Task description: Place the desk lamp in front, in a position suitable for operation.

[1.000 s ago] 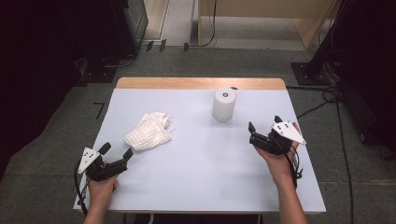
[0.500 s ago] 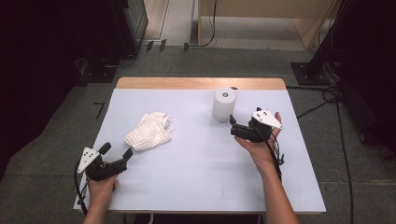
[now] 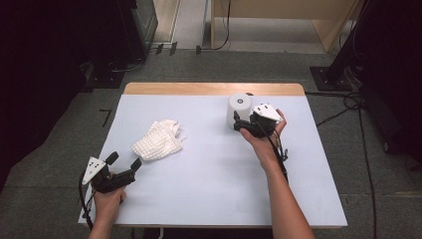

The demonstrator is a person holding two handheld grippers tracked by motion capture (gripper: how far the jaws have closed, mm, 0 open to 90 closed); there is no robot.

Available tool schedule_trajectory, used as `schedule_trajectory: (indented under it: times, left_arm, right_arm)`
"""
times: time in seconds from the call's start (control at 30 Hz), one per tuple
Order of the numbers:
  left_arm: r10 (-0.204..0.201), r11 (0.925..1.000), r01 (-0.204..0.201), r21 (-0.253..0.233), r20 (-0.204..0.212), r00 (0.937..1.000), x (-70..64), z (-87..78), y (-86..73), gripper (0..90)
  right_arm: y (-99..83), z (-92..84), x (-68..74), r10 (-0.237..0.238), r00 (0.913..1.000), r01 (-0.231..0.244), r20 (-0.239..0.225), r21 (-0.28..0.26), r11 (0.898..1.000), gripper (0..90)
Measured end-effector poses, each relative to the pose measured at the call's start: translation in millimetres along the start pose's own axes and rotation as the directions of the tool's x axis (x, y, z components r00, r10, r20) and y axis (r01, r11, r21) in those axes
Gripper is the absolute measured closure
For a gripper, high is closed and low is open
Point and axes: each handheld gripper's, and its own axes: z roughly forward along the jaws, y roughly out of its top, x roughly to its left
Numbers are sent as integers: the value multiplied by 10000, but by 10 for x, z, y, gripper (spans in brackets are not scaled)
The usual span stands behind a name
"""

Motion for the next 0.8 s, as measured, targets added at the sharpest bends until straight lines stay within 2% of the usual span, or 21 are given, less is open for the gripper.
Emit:
schedule_trajectory:
  times: [0.13,0.2,0.33,0.43,0.53,0.67,0.8]
  left_arm:
    - [17,10000,-17,16,9,10000,4,-2,1,0]
    - [14,10000,-14,15,20,10000,5,-3,1,0]
    - [14,10000,-14,9,30,10000,3,-2,1,0]
    - [9,10000,-9,14,41,10000,4,-3,1,0]
    - [0,10000,0,13,58,10000,6,-3,1,0]
    - [-10,10000,10,1,76,10000,8,-4,1,0]
    - [-31,10000,31,2,93,10000,10,-2,2,0]
  right_arm:
    - [6,185,52,-13,9994,4,335,264,9997,63]
    - [-5,257,62,54,9993,-64,357,277,9996,47]
    - [-35,433,72,213,9982,-253,557,729,9970,29]
    - [-72,536,90,95,9984,-132,551,670,9977,29]
    - [-113,657,101,89,9974,-162,710,1027,9946,19]
    - [-125,747,145,-189,9960,95,871,1072,9942,63]
    - [-119,732,175,-112,9952,7,969,1077,9942,78]
